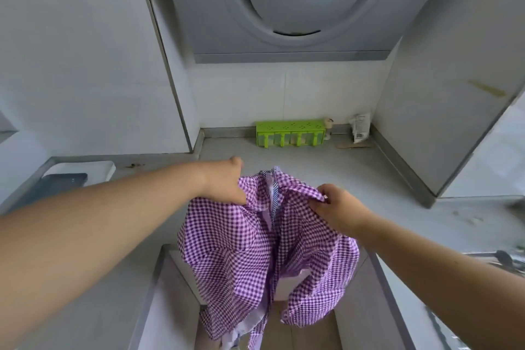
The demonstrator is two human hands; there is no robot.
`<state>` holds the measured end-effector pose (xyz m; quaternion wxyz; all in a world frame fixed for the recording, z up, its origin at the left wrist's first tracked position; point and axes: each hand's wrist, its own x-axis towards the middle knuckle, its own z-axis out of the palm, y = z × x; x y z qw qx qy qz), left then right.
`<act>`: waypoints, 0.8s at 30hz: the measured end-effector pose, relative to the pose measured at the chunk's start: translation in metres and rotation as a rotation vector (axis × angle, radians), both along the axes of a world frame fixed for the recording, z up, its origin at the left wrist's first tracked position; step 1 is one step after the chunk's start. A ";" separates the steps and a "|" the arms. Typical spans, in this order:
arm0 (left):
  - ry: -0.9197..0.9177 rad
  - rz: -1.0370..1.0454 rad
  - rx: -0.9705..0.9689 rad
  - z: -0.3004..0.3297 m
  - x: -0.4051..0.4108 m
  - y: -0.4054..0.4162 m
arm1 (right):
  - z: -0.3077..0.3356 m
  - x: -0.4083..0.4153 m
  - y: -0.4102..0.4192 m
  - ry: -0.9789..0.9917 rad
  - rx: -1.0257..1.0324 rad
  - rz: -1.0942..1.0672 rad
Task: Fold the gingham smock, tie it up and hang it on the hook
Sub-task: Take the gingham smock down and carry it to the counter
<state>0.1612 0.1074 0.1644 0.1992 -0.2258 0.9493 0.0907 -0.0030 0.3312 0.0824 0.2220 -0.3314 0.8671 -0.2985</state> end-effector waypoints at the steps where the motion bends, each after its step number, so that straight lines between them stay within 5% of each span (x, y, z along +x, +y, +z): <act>1: -0.079 -0.061 -0.051 -0.010 0.004 -0.006 | -0.004 0.000 0.003 0.003 0.075 0.033; 5: -0.408 -0.215 -0.175 -0.054 0.020 -0.023 | -0.021 0.011 0.020 0.179 0.582 0.375; 7: -0.343 -0.149 -0.178 -0.060 0.021 -0.030 | -0.017 0.010 0.019 0.230 0.682 0.438; 9: 0.094 0.064 -0.122 -0.049 0.016 -0.039 | 0.004 -0.002 0.012 0.228 0.394 0.145; 12: 0.951 0.355 -0.058 -0.023 0.015 -0.044 | 0.044 -0.010 0.009 0.254 -0.524 -0.520; 13: 1.009 0.293 -0.050 -0.025 0.022 -0.038 | 0.045 -0.006 0.011 0.347 -0.695 -0.540; 14: 0.905 0.130 -0.033 -0.033 0.028 -0.032 | 0.038 0.004 0.014 0.498 -0.712 -0.432; 15: 0.599 -0.056 -0.031 -0.045 0.035 -0.022 | 0.022 0.015 0.017 0.648 -0.584 -0.235; 17: -0.262 -0.363 -0.086 -0.078 0.054 0.006 | -0.029 0.045 0.035 0.584 0.038 0.337; 19: -0.796 -0.529 -0.058 -0.108 0.069 0.028 | -0.067 0.072 0.060 0.375 0.686 0.749; 21: -0.751 -0.562 -0.019 -0.122 0.067 0.025 | -0.085 0.066 0.070 0.250 0.794 0.767; 24: -0.185 -0.208 0.039 -0.102 0.036 0.008 | -0.054 0.014 0.053 0.670 0.330 0.440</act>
